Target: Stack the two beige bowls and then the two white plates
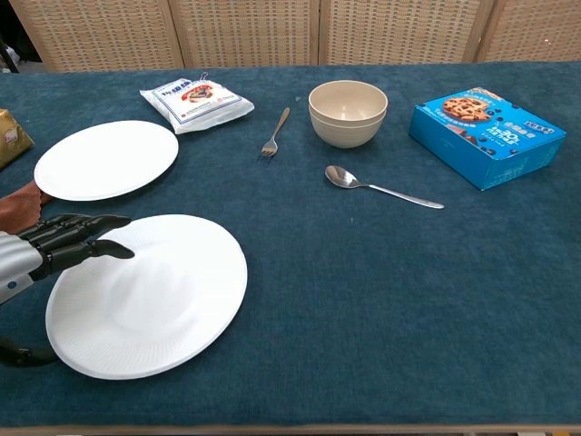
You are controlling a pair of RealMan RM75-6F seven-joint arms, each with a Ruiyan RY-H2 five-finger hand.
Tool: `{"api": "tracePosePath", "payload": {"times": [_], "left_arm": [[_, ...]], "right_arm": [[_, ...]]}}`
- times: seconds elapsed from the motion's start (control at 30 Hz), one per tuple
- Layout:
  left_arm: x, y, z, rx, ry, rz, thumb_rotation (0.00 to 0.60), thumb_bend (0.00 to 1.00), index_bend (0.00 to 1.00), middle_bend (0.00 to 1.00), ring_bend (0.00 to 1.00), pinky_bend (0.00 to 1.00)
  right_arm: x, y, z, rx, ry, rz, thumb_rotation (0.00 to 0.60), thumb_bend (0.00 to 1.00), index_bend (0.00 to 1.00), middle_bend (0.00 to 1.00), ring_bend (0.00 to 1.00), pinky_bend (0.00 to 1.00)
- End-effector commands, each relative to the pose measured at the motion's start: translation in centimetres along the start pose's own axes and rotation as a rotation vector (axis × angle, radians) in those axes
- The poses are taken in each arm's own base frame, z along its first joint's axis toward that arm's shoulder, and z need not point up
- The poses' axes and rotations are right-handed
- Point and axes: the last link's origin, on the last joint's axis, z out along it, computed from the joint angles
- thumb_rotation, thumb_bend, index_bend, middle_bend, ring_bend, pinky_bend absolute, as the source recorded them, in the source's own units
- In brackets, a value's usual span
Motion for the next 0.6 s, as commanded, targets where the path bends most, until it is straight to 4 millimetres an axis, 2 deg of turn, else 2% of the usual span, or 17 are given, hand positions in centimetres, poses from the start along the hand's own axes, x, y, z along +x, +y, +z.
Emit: {"api": "tracePosePath", "payload": {"times": [0.03, 0.2, 0.37, 0.6], "left_arm": [[-0.1, 0.2, 0.1, -0.006, -0.002, 0.001, 0.600, 0.21, 0.19, 0.00, 0.00, 0.00], [-0.4, 0.5, 0.4, -0.016, -0.007, 0.001, 0.600, 0.27, 0.24, 0.00, 0.00, 0.00], [-0.7, 0.9, 0.6, -0.018, 0.003, -0.012, 0.600, 0.35, 0.36, 0.00, 0.00, 0.00], [-0.9, 1.2, 0.5, -0.011, 0.024, -0.065, 0.600, 0.38, 0.54, 0.00, 0.00, 0.00]], "right_arm": [[0.1, -0.1, 0.0, 0.003, 0.003, 0.000, 0.600, 0.00, 0.00, 0.00, 0.00, 0.00], [0.1, -0.2, -0.1, 0.008, 0.008, 0.002, 0.600, 0.00, 0.00, 0.00, 0.00, 0.00], [0.3, -0.2, -0.2, 0.009, 0.012, 0.007, 0.600, 0.00, 0.00, 0.00, 0.00, 0.00], [0.3, -0.2, -0.2, 0.010, 0.014, 0.012, 0.600, 0.00, 0.00, 0.00, 0.00, 0.00]]}}
